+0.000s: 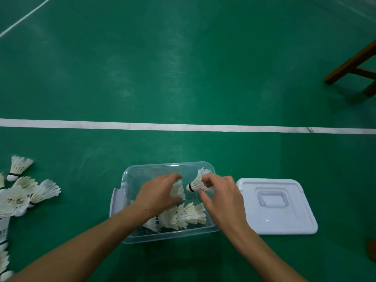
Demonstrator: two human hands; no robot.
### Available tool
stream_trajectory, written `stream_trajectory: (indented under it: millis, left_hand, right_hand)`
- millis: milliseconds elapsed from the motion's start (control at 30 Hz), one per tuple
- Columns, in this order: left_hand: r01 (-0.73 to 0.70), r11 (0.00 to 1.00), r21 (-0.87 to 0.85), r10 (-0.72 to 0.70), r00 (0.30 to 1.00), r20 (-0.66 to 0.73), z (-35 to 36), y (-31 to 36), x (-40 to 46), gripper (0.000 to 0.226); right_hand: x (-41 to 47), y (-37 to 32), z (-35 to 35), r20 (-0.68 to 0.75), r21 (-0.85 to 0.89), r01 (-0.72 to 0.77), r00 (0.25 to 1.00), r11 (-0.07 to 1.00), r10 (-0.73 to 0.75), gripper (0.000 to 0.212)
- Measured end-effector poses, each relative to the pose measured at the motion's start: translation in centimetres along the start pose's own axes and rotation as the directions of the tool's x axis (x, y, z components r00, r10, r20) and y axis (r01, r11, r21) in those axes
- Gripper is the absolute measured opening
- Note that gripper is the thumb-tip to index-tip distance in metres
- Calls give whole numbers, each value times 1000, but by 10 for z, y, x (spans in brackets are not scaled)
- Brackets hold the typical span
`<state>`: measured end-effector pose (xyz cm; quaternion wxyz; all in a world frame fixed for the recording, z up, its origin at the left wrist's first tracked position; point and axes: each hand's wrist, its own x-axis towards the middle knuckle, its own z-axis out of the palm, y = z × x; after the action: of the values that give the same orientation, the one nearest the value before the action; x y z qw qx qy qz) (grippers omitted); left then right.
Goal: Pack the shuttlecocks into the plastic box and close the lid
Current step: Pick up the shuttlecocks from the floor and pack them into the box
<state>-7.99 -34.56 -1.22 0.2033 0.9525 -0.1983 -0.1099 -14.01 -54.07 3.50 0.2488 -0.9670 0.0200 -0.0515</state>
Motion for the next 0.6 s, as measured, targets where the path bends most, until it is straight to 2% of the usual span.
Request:
stream_trajectory:
  millis: [100,267,467,600]
  left_hand:
    - [43,988,148,-44,999,4,15,6,10,71]
    - [87,970,226,-89,996,-2,26,3,16,58]
    - [44,999,22,-42,997,-62,16,-9,4,55]
    - [19,998,-68,-26,995,-98,11,-14,-7,55]
  right_hand:
    - [1,-3,3,-30,-54,-26,999,998,24,21]
    - [3,-5,5,-45,-111,-51,998,993,46,23]
    - [4,-16,15,0,-204,34,999,978,-35,24]
    - [10,-26,27,2,-181,52,999,982,-52,18]
